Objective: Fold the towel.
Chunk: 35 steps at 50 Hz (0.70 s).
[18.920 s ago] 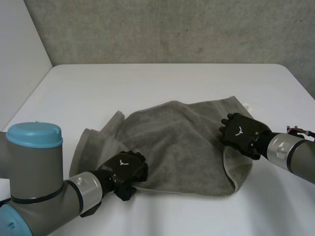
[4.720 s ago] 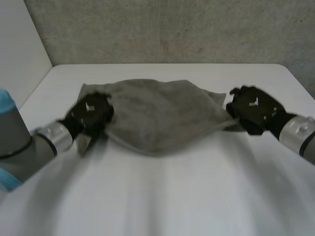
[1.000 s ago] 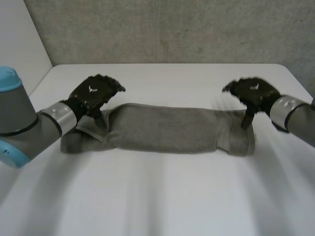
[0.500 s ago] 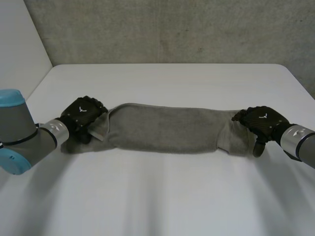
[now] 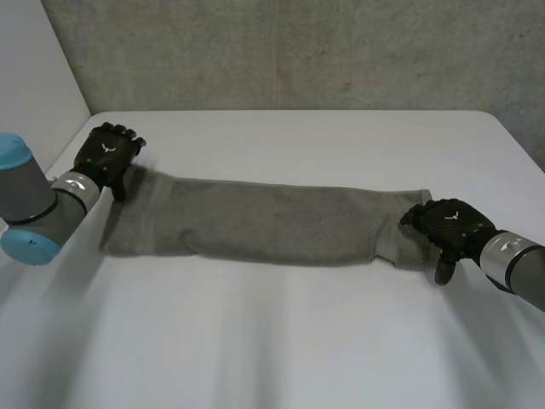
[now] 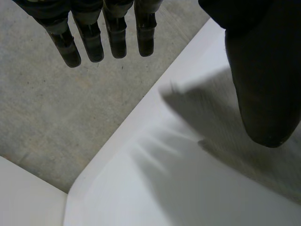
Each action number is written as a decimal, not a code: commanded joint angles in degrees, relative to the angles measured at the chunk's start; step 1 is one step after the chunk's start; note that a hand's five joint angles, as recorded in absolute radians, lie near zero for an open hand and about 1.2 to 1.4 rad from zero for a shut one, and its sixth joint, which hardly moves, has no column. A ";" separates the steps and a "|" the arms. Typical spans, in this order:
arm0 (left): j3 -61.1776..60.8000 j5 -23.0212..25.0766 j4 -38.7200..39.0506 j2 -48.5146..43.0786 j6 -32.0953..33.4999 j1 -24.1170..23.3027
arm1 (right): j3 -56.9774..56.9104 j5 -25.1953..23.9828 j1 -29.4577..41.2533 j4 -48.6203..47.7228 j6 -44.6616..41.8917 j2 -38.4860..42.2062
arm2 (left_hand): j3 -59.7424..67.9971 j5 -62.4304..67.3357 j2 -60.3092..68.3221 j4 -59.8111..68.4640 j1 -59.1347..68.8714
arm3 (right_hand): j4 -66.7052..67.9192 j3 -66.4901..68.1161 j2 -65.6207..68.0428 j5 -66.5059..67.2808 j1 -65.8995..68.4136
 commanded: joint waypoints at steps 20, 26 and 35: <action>-30.13 10.57 -9.57 19.66 -3.55 3.14 | 5.16 -0.53 -0.39 -6.72 -0.01 -3.99 | -2.40 1.43 0.04 -3.22 -2.53 | -4.44 -2.88 13.22 12.37 12.60; -34.61 10.66 -10.10 23.61 -3.81 2.97 | 5.25 -0.61 -0.30 -8.12 -0.01 -3.38 | -2.40 1.10 -0.29 -3.22 -2.86 | -4.44 -2.88 14.90 14.05 14.28; -35.41 10.57 -10.10 24.58 -6.53 2.26 | 5.16 -0.53 -0.12 -8.04 0.16 -2.23 | -2.40 0.76 -0.63 -3.22 -3.20 | -4.44 -2.88 14.90 14.05 14.28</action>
